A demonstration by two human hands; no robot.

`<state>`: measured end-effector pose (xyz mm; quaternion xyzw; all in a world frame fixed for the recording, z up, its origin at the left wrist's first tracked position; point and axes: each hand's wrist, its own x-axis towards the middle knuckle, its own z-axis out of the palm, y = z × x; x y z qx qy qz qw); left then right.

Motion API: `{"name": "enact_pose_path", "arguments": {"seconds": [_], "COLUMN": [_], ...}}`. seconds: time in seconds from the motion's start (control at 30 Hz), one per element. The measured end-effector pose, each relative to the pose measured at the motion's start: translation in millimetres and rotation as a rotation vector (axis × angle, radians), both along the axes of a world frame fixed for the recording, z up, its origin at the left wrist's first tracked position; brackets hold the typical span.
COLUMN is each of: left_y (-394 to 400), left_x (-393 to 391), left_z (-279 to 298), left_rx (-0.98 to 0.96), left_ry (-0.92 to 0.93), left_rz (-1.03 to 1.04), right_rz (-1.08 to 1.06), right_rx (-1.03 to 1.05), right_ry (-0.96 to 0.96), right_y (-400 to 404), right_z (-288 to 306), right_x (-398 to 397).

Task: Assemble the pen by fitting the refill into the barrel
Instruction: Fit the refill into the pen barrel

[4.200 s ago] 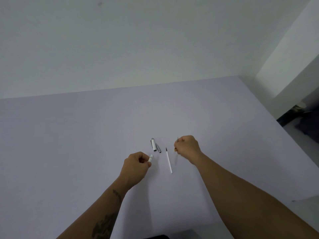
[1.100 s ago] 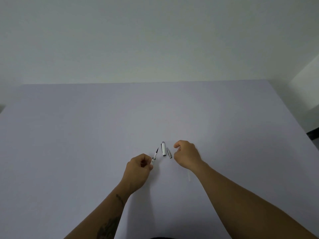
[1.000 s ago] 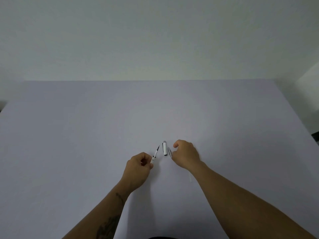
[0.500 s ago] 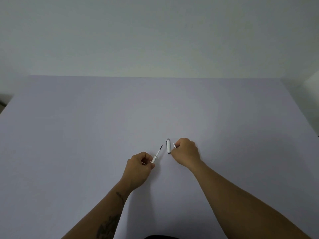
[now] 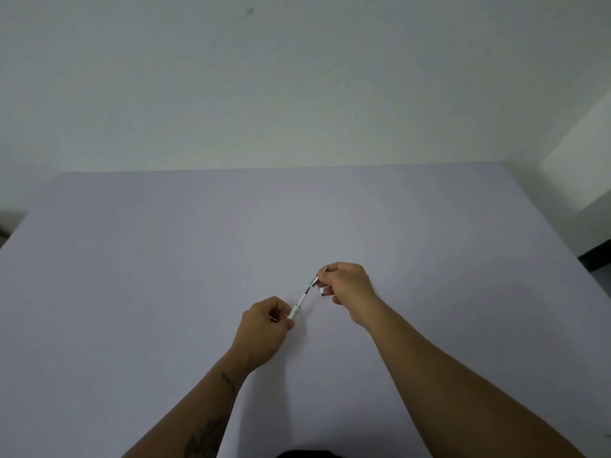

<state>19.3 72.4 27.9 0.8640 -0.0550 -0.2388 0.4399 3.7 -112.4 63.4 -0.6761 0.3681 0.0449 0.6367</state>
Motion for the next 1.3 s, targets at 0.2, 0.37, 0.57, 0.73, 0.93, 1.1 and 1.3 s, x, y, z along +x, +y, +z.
{"name": "enact_pose_path", "arguments": {"seconds": [0.2,0.37,0.57,0.73,0.93,1.1,1.3], "left_y": [7,10,18,18,21,22,24], "left_x": [-5,-5,-6,-7,-9,-7,-5], "left_z": [8,15,17,20,20,22,23], "left_rx": [-0.057,-0.11,-0.123,-0.131,-0.126,-0.11,-0.094], "left_ry": [-0.025,-0.036,-0.024,-0.023,-0.021,-0.023,-0.022], "left_rz": [-0.004,0.006,0.0,-0.012,-0.023,-0.027,-0.024], "right_rz": [0.091,0.157,0.189,0.208,0.303,0.376,0.343], "right_rx": [-0.01,-0.011,-0.009,-0.046,-0.194,-0.237,-0.121], "right_ry": [0.029,0.036,0.005,-0.019,0.012,0.056,0.005], "right_y": [12,22,26,28,30,30,22], "right_z": [0,2,5,5,5,7,9], "right_x": [-12,-17,-22,-26,-26,-25,-28]}}
